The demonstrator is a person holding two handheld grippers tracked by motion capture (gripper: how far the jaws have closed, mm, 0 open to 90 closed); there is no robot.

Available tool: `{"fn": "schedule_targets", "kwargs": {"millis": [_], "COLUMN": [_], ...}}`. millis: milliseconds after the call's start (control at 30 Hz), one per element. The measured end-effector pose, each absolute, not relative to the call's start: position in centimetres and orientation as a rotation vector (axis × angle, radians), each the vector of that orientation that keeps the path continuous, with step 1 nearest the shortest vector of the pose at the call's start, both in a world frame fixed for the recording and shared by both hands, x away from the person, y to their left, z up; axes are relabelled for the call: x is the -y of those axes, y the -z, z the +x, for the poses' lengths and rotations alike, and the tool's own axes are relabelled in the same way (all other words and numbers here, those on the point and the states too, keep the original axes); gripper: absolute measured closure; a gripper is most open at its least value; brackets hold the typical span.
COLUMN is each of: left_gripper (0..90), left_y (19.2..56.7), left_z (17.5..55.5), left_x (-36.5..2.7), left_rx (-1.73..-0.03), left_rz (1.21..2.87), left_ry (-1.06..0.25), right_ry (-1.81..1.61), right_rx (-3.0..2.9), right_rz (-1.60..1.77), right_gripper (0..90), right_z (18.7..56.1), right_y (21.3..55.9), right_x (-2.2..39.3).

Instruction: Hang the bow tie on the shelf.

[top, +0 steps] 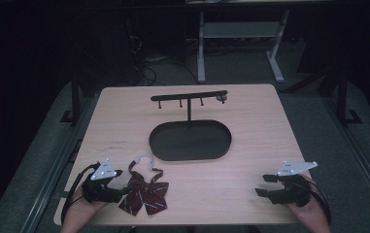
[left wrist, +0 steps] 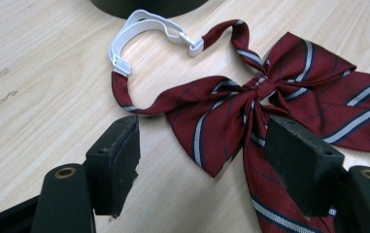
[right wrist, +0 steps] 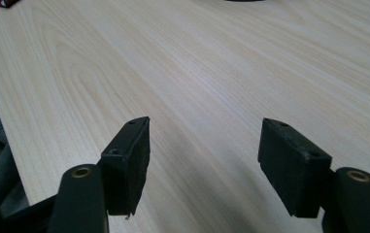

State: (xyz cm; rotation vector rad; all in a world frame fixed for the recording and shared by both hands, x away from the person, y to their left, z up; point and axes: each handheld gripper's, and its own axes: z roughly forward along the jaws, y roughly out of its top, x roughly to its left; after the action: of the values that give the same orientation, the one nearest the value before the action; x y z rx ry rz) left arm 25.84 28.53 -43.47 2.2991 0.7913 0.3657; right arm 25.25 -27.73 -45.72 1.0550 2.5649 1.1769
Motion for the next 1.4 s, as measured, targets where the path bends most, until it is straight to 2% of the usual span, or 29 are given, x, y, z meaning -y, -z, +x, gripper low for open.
{"fn": "schedule_targets", "kwargs": {"millis": [333,700,1167,1400], "left_gripper": [29.9,34.1,51.3,55.1], "left_y": [43.2,42.4,43.5,44.7], "left_z": [26.1,29.4,33.9,34.6], "left_x": [-28.2,-26.7,-27.5,-27.2], "left_rx": [-0.788,-0.801,-0.922,-0.948], "left_rz": [2.288,2.265,2.258,2.302], "left_ry": [-0.375,-0.41,-0.387,-0.342], "right_ry": [-1.187,-1.187,-1.18,-1.181], "right_rx": [-2.559,-2.555,-2.559,-2.559], "right_rz": [1.046,1.035,1.044,1.035], "right_gripper": [35.5,35.5,35.5,35.5], "right_z": [25.4,25.2,25.2,25.3], "right_y": [45.5,45.4,45.4,45.4], "right_x": [27.7,27.5,27.4,27.3]}}
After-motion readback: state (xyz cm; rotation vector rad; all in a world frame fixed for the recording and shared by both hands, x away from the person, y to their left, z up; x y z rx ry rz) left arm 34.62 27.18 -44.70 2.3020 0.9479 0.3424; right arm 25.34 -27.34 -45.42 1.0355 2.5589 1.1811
